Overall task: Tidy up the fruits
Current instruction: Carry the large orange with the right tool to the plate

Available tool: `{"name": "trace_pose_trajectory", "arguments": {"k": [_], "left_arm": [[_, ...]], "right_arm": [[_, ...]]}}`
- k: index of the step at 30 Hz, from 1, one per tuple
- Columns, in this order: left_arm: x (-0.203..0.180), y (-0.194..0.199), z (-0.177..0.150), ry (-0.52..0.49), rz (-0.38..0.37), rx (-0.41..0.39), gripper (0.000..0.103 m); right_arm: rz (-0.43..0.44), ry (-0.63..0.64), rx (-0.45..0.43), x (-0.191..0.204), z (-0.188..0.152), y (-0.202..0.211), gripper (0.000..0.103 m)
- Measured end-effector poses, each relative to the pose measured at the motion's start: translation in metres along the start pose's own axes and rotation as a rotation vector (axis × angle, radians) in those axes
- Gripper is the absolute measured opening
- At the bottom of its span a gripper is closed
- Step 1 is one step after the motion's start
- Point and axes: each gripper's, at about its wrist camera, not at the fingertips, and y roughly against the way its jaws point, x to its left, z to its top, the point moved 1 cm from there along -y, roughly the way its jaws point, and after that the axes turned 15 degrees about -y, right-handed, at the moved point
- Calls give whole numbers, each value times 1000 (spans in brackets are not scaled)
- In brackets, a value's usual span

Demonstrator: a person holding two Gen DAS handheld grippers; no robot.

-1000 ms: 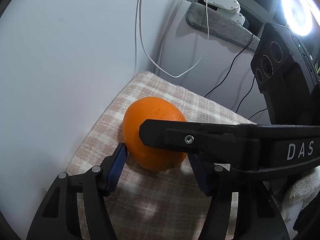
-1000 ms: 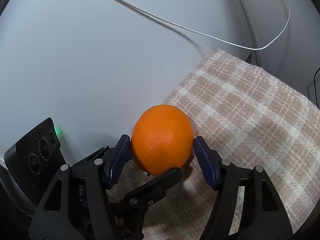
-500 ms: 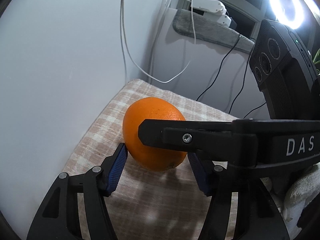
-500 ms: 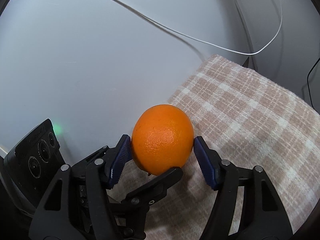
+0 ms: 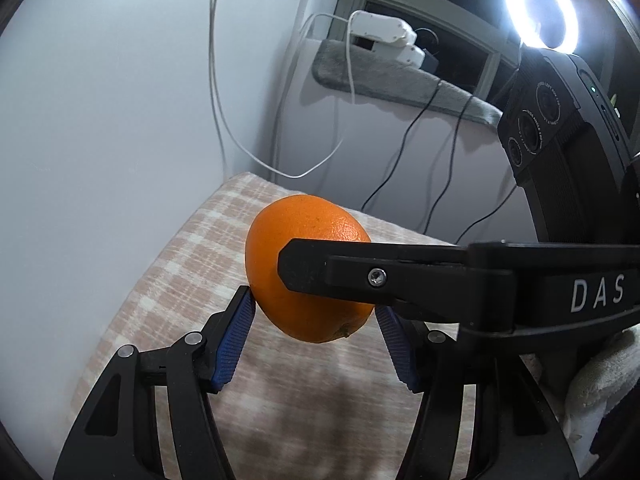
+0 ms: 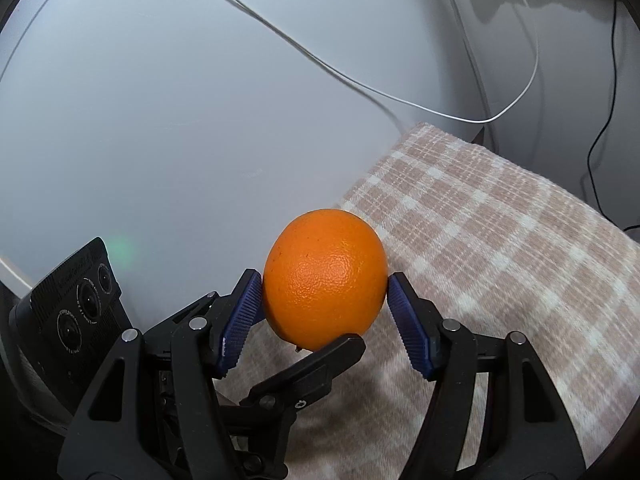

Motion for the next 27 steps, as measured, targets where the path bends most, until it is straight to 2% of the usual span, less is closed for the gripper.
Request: {"name": "trace_pose_trajectory", "arguments": {"k": [13, 27], "left_arm": [[-48, 33, 1, -48, -69, -60, 62], [-116, 47, 3, -140, -156, -89, 62]], "right_arm": [[-44, 22, -84, 6, -34, 61, 68], [-76, -32, -208, -23, -72, 133, 68]]}}
